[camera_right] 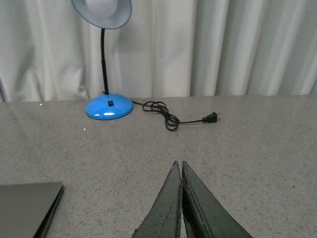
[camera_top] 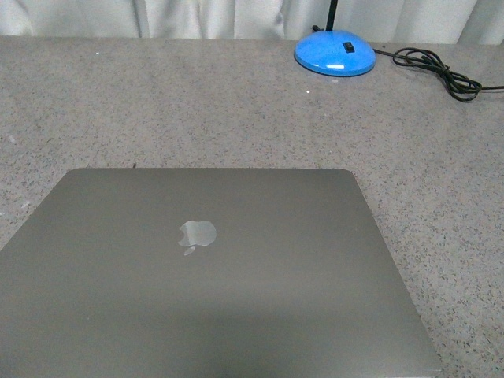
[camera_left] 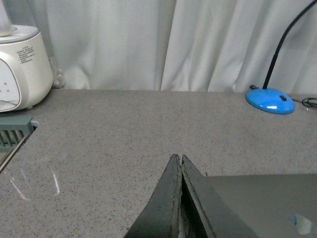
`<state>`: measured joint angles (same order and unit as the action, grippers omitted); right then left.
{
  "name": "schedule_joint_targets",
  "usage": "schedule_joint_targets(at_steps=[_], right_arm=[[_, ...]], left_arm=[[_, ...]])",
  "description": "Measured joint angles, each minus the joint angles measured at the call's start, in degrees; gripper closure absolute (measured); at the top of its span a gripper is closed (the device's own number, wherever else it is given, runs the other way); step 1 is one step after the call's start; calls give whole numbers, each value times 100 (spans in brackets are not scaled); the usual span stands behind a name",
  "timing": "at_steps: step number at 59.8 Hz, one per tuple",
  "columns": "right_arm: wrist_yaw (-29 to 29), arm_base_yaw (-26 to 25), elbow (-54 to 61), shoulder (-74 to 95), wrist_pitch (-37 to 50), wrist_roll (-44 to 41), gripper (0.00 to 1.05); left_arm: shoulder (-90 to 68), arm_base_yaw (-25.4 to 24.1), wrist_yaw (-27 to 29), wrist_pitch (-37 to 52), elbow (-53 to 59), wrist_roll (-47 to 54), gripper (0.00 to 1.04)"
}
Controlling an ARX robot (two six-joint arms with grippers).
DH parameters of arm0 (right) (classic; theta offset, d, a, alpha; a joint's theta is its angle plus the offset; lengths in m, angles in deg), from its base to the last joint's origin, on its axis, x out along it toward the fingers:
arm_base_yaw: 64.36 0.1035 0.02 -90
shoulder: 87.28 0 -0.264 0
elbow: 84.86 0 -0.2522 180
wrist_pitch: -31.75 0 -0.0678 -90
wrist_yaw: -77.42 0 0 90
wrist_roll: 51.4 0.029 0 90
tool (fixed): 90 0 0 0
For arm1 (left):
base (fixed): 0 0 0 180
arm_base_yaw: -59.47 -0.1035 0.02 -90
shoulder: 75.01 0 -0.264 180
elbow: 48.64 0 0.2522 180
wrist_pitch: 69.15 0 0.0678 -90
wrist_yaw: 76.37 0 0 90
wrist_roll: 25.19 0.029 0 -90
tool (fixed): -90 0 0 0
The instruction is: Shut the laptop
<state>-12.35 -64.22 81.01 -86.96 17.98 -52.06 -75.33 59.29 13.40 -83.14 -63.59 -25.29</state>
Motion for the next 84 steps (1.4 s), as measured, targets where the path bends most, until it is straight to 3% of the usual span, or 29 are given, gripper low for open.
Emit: schedule_joint_targets(at_steps=[5, 37, 40, 84], right_arm=[[-15, 0, 0, 2, 0, 0, 97], [-15, 0, 0, 2, 0, 4, 12], [-15, 0, 0, 2, 0, 15, 7], [-15, 0, 0, 2, 0, 11, 9]], left_arm=[[9, 0, 11, 0, 0, -4, 91], [13, 0, 15, 0, 0, -2, 6], [13, 0, 15, 0, 0, 0, 5], [13, 0, 15, 0, 0, -2, 6]])
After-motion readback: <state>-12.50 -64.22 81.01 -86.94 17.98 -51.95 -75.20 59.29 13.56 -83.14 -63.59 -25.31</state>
